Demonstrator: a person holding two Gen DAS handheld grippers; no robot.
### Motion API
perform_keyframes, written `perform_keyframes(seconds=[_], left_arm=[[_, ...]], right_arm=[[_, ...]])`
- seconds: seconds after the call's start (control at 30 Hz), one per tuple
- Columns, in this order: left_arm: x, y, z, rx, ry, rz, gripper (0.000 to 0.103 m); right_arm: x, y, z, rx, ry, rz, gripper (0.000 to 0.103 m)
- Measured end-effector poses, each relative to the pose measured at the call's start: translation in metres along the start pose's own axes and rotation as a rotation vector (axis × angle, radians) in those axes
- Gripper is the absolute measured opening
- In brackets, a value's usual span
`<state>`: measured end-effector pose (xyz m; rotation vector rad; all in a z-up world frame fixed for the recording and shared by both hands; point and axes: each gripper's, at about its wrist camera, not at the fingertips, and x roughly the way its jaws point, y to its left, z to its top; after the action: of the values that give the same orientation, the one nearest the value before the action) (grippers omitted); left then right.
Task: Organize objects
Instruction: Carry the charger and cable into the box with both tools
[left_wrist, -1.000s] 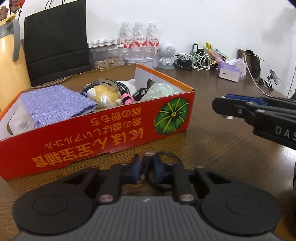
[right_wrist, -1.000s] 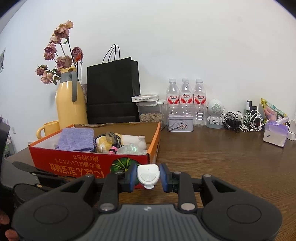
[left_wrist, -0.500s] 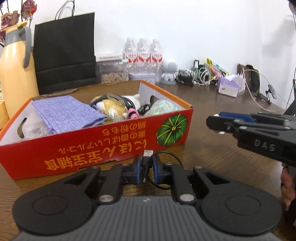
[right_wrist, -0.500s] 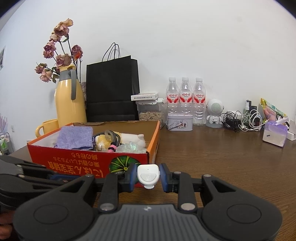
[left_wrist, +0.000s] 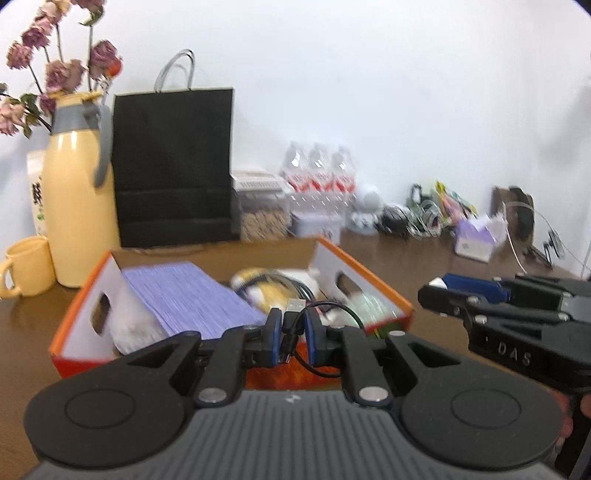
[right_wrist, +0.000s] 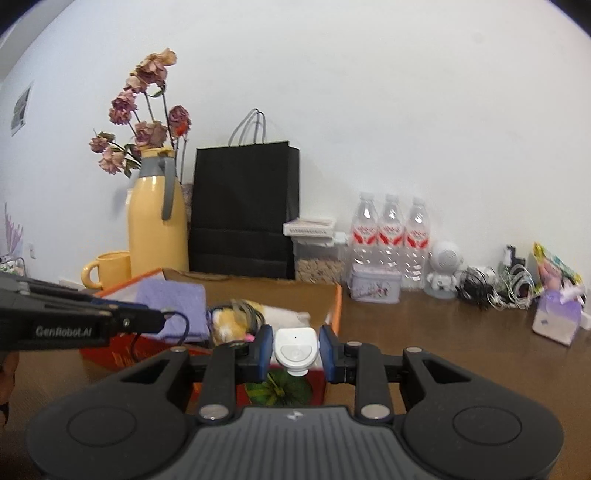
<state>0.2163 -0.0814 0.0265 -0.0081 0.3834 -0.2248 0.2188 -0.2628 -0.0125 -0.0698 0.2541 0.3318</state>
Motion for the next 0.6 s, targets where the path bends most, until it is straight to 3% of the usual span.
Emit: perform_keyframes(seconds=[0.4, 0.6], left_arm=[[0.04, 0.044, 0.038, -0.068, -0.047, 0.078, 0.014], [0.07, 0.066, 0.039, -0.104, -0.033, 0.111, 0.014]], right_arm=[[0.071, 0.029, 0.049, -0.039, -0.006, 0.034, 0.026], [0.103, 0.029, 0.044, 0.019, -0.008, 0.025, 0.026]])
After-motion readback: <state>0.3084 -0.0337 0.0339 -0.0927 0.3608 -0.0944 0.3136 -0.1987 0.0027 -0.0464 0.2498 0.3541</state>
